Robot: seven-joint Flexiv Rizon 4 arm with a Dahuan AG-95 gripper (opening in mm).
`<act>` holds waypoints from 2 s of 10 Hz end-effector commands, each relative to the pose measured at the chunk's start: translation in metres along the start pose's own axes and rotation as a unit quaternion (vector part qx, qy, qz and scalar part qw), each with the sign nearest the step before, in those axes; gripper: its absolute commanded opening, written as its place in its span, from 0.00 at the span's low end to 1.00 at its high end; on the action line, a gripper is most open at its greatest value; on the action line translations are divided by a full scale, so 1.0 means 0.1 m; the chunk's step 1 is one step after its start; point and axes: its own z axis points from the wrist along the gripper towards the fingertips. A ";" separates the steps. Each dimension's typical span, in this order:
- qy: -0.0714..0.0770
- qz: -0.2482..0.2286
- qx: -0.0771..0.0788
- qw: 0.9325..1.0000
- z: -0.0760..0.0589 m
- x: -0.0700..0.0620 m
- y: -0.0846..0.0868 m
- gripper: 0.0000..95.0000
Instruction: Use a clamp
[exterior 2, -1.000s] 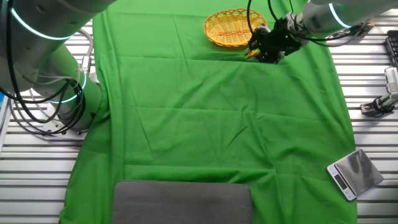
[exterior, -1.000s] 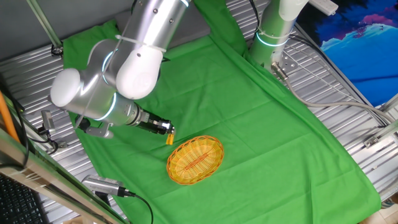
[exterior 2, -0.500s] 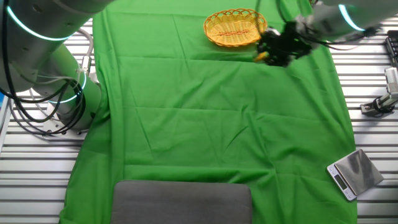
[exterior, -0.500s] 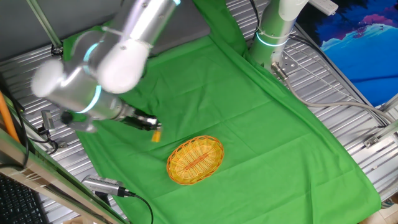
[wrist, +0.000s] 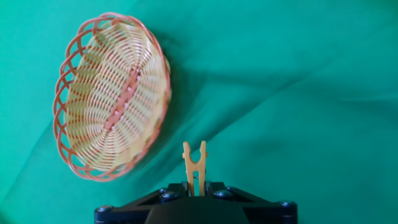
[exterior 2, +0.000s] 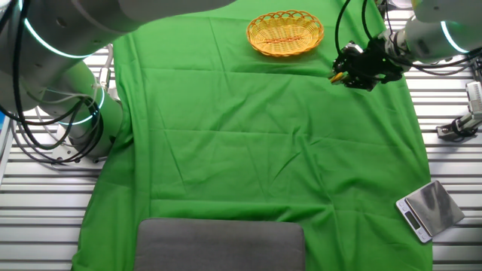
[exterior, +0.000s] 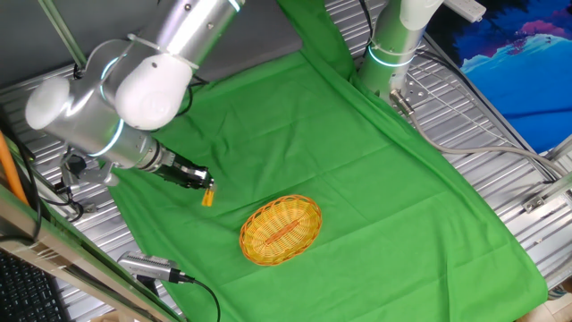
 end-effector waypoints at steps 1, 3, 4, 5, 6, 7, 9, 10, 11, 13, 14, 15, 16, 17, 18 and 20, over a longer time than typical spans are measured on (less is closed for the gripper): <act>0.001 -0.002 -0.001 1.000 0.00 0.00 0.00 0.00; 0.002 -0.003 -0.001 1.000 0.00 0.00 0.00 0.00; 0.002 -0.003 0.000 1.000 0.01 0.01 0.01 0.00; 0.001 -0.002 -0.002 1.000 0.03 0.02 0.03 0.00; -0.002 0.001 -0.006 1.000 0.08 0.05 0.09 0.00; -0.001 0.006 -0.005 1.000 0.15 0.08 0.16 0.00; -0.001 0.009 -0.003 1.000 0.33 0.17 0.38 0.00; -0.002 0.012 -0.003 1.000 0.38 0.18 0.46 0.00; -0.005 0.015 -0.007 1.000 0.44 0.22 0.53 0.00; -0.005 0.019 -0.007 1.000 0.49 0.27 0.64 0.00; -0.006 0.019 -0.007 1.000 0.51 0.29 0.67 0.00; -0.008 0.019 -0.009 1.000 0.52 0.30 0.70 0.00; -0.010 0.022 -0.011 1.000 0.56 0.31 0.74 0.00; -0.009 0.023 -0.011 1.000 0.57 0.31 0.76 0.00; -0.008 0.022 -0.012 1.000 0.58 0.31 0.76 0.00; -0.008 0.022 -0.012 1.000 0.58 0.31 0.76 0.00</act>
